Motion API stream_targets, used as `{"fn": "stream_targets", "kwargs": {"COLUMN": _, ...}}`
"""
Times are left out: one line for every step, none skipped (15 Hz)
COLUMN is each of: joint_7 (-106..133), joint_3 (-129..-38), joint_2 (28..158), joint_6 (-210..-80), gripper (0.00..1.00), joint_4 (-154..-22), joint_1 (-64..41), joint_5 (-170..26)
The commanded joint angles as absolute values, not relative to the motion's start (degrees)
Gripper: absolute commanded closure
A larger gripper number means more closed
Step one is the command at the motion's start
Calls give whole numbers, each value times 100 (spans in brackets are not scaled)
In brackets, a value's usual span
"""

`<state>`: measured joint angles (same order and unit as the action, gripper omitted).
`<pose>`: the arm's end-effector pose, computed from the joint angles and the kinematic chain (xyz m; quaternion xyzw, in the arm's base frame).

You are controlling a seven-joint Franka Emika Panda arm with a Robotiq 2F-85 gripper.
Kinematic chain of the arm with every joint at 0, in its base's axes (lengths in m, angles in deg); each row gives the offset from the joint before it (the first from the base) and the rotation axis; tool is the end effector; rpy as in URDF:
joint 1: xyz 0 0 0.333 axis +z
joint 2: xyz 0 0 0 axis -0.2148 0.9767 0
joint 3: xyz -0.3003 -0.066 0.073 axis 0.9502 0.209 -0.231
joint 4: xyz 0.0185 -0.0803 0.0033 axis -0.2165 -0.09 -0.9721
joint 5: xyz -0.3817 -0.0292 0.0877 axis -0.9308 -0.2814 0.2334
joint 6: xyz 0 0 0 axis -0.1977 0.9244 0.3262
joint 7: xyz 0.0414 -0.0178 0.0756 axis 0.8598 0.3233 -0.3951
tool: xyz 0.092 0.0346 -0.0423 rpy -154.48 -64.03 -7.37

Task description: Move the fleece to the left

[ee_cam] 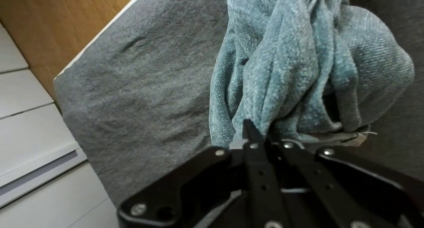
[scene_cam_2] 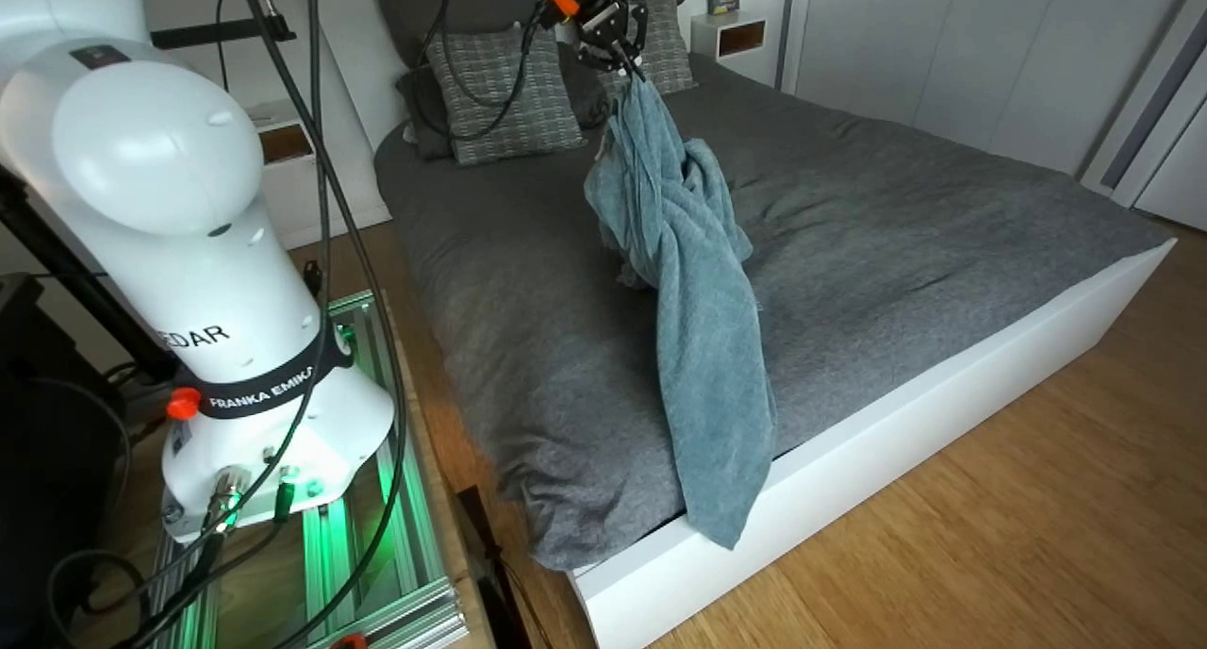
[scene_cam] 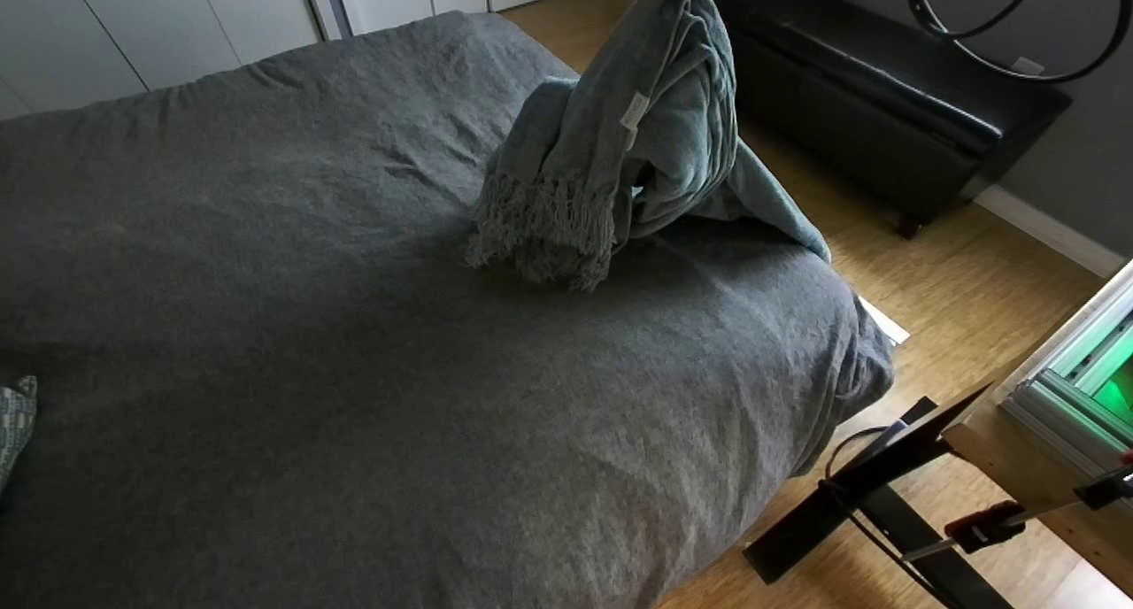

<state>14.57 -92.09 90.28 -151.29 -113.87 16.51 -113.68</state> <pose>0.5010 0.3292 0.3347 0.8324 0.4867 0.1561 0.2140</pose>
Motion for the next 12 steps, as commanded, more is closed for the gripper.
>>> {"fn": "stream_targets", "kwargs": {"joint_7": 1507, "joint_3": -9546, "joint_2": 9032, "joint_6": -15073, "gripper": 94, "joint_4": -11396, "joint_1": 1333, "joint_5": -11455}}
{"fn": "stream_targets", "kwargs": {"joint_7": 1515, "joint_3": -9546, "joint_2": 9034, "joint_6": -15072, "gripper": 94, "joint_4": -11413, "joint_1": 1333, "joint_5": -11457}}
{"fn": "stream_targets", "kwargs": {"joint_7": 1522, "joint_3": -9546, "joint_2": 9036, "joint_6": -15072, "gripper": 94, "joint_4": -11418, "joint_1": 1334, "joint_5": -11458}}
{"fn": "stream_targets", "kwargs": {"joint_7": 1525, "joint_3": -9546, "joint_2": 9036, "joint_6": -15072, "gripper": 99, "joint_4": -11418, "joint_1": 1334, "joint_5": -11460}}
{"fn": "stream_targets", "kwargs": {"joint_7": 1330, "joint_3": -9589, "joint_2": 9021, "joint_6": -15022, "gripper": 99, "joint_4": -11295, "joint_1": 1315, "joint_5": -11521}}
{"fn": "stream_targets", "kwargs": {"joint_7": 1174, "joint_3": -9636, "joint_2": 8943, "joint_6": -14859, "gripper": 99, "joint_4": -11121, "joint_1": 1315, "joint_5": -11697}}
{"fn": "stream_targets", "kwargs": {"joint_7": 883, "joint_3": -9723, "joint_2": 8725, "joint_6": -14689, "gripper": 99, "joint_4": -10966, "joint_1": 1302, "joint_5": -11764}}
{"fn": "stream_targets", "kwargs": {"joint_7": 734, "joint_3": -9784, "joint_2": 8675, "joint_6": -14630, "gripper": 99, "joint_4": -10922, "joint_1": 1269, "joint_5": -11834}}
{"fn": "stream_targets", "kwargs": {"joint_7": 582, "joint_3": -9835, "joint_2": 8589, "joint_6": -14457, "gripper": 99, "joint_4": -10841, "joint_1": 1253, "joint_5": -11924}}
{"fn": "stream_targets", "kwargs": {"joint_7": 467, "joint_3": -9881, "joint_2": 8500, "joint_6": -14363, "gripper": 99, "joint_4": -10741, "joint_1": 1227, "joint_5": -12029}}
{"fn": "stream_targets", "kwargs": {"joint_7": 378, "joint_3": -9930, "joint_2": 8394, "joint_6": -14285, "gripper": 99, "joint_4": -10650, "joint_1": 1204, "joint_5": -12147}}
{"fn": "stream_targets", "kwargs": {"joint_7": 322, "joint_3": -9980, "joint_2": 8285, "joint_6": -14354, "gripper": 99, "joint_4": -10581, "joint_1": 1168, "joint_5": -12226}}
